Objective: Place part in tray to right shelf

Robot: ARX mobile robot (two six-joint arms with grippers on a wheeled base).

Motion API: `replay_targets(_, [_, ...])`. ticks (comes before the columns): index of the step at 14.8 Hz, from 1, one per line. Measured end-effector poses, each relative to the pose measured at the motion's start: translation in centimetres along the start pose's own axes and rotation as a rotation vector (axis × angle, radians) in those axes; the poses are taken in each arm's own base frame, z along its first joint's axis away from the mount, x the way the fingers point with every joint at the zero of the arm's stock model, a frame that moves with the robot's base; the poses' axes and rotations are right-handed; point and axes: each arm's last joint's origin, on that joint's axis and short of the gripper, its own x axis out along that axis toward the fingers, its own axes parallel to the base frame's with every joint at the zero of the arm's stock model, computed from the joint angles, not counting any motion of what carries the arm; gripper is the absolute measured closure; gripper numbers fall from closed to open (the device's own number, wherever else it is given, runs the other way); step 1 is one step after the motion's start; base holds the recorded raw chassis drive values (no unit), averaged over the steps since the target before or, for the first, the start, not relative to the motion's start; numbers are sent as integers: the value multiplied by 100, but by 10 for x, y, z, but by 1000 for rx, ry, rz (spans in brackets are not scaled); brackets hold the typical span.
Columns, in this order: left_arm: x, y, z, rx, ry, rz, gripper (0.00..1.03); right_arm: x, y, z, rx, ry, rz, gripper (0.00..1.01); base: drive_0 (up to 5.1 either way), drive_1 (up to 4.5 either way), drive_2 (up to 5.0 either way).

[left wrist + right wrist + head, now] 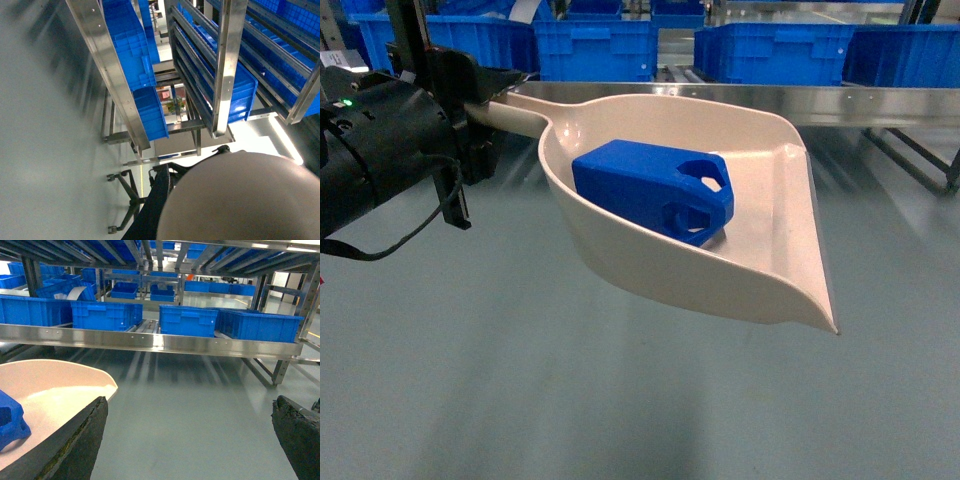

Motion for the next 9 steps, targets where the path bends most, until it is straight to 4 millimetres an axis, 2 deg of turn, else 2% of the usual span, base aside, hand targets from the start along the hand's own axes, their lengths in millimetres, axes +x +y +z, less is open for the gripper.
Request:
replay_targets(5, [0, 0, 1, 0, -2, 3, 91, 0, 0, 0, 1, -2, 3, 3, 0, 0, 0])
replay_targets(7, [0, 0, 1, 0, -3, -4, 91, 0, 0, 0, 1, -2, 3, 3, 259, 244, -498])
replay_targets(9, [0, 0, 1, 1, -3, -4, 91, 0, 0, 0, 1, -3, 1, 3, 0, 376, -375])
